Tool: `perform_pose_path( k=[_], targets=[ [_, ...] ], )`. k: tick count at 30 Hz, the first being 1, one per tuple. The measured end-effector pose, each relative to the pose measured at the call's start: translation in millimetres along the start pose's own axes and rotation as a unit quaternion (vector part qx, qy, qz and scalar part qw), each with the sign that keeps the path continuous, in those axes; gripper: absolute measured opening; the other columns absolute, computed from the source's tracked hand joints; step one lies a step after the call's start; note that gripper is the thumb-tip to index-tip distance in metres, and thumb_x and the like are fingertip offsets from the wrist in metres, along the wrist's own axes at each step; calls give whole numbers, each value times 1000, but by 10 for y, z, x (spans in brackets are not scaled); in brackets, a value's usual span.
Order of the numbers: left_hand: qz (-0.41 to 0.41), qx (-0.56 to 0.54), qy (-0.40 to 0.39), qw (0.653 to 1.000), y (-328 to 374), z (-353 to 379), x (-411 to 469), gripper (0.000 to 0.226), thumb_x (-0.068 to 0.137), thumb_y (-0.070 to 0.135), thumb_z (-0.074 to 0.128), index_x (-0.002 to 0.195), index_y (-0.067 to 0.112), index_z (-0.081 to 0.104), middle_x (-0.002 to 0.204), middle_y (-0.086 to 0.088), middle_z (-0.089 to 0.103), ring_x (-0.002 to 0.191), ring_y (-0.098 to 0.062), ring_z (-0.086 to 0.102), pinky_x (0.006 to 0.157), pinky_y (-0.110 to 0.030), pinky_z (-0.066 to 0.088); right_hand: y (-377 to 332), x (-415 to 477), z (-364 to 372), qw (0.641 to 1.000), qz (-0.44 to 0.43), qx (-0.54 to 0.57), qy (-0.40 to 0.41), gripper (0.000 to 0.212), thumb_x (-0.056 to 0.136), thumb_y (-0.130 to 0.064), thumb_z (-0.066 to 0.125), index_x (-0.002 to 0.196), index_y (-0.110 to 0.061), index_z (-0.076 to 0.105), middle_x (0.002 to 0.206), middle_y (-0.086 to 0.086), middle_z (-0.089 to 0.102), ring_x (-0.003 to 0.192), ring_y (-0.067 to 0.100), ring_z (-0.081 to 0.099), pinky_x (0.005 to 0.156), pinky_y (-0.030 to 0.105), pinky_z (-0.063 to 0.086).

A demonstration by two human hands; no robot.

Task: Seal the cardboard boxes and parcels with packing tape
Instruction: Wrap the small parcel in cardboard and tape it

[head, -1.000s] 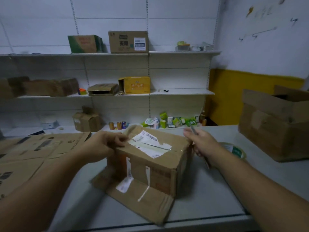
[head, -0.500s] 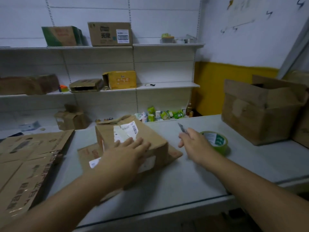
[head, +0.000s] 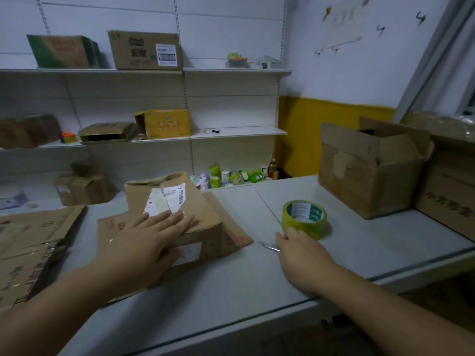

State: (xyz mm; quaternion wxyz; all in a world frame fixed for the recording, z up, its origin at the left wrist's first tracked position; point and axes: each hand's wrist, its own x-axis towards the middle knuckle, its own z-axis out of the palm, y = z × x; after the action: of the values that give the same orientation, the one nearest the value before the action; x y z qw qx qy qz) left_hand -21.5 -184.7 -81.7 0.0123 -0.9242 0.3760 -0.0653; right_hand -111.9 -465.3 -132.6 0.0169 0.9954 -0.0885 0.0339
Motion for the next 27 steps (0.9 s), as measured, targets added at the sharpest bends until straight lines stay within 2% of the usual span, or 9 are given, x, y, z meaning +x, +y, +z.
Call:
perform_pose_path(
  k=[5, 8, 10, 13, 16, 19, 22, 25, 27],
  targets=[
    [-8, -17, -15, 1000, 23, -37, -10, 77, 59, 76, 2, 133, 57, -11, 144, 24, -12, 141, -4, -8, 106, -26, -11, 209, 123, -151, 987, 10, 20, 160, 36, 95, -40, 44, 126, -24, 51, 125, 1, 48, 115, 22, 41, 95, 35, 35],
    [-40, -52, -42, 997, 111, -165, -52, 74, 75, 83, 25, 129, 57, -18, 141, 21, -24, 129, 0, -20, 107, -29, -13, 443, 255, -154, 992, 98, 38, 76, 45, 94, -48, 43, 130, -22, 47, 133, 4, 48, 127, 24, 38, 113, 46, 16],
    [-57, -123, -32, 990, 133, -242, -74, 71, 77, 71, 35, 126, 60, -16, 141, 23, -28, 131, 0, -17, 115, -36, -1, 523, 297, -126, 996, 76, 14, 38, 36, 96, -46, 43, 118, -21, 56, 123, 4, 56, 125, 24, 41, 117, 50, 6],
    [-33, -249, 92, 964, 243, -295, -175, 60, 70, 66, 40, 127, 66, 18, 145, 38, 4, 135, 5, 15, 112, -36, 28, 578, 250, -240, 988, -7, 126, 88, 23, 95, -39, 50, 94, -19, 60, 98, 2, 61, 112, 25, 50, 111, 42, 28],
    [2, -403, 214, 890, 535, -265, -255, 45, 74, 66, 57, 118, 58, 51, 116, 35, 56, 113, 10, 52, 95, -25, 48, 488, 87, -472, 945, -132, 272, 127, 34, 86, -51, 52, 89, -19, 63, 93, 2, 60, 92, 18, 56, 79, 38, 48],
    [36, -453, 211, 866, 849, -183, -228, 80, 54, 79, 65, 127, 57, 41, 123, 33, 52, 116, 12, 49, 95, -11, 43, 271, -157, -635, 891, -259, 345, 143, 44, 84, -59, 49, 92, -19, 64, 92, -3, 62, 93, 12, 57, 87, 26, 45],
    [56, -526, 168, 832, 990, -101, -167, 100, 50, 66, 79, 136, 49, 33, 132, 28, 47, 123, 6, 46, 105, -23, 42, 89, -330, -718, 872, -319, 340, 150, 30, 90, -60, 43, 97, -34, 55, 91, -12, 58, 92, 3, 57, 105, 16, 31],
    [52, -467, 229, 852, 1065, -93, -185, 89, 56, 63, 75, 135, 46, 39, 133, 27, 41, 125, 5, 42, 103, -17, 38, -1, -386, -719, 877, -318, 320, 168, 32, 91, -63, 39, 97, -34, 53, 91, -11, 57, 89, 3, 56, 103, 18, 35],
    [40, -414, 301, 858, 1100, -115, -201, 66, 62, 65, 68, 123, 51, 45, 127, 28, 42, 121, 8, 41, 94, -6, 38, -69, -412, -707, 884, -308, 308, 170, 33, 90, -65, 38, 93, -36, 52, 85, -17, 56, 84, 1, 54, 83, 24, 45]
  ],
)
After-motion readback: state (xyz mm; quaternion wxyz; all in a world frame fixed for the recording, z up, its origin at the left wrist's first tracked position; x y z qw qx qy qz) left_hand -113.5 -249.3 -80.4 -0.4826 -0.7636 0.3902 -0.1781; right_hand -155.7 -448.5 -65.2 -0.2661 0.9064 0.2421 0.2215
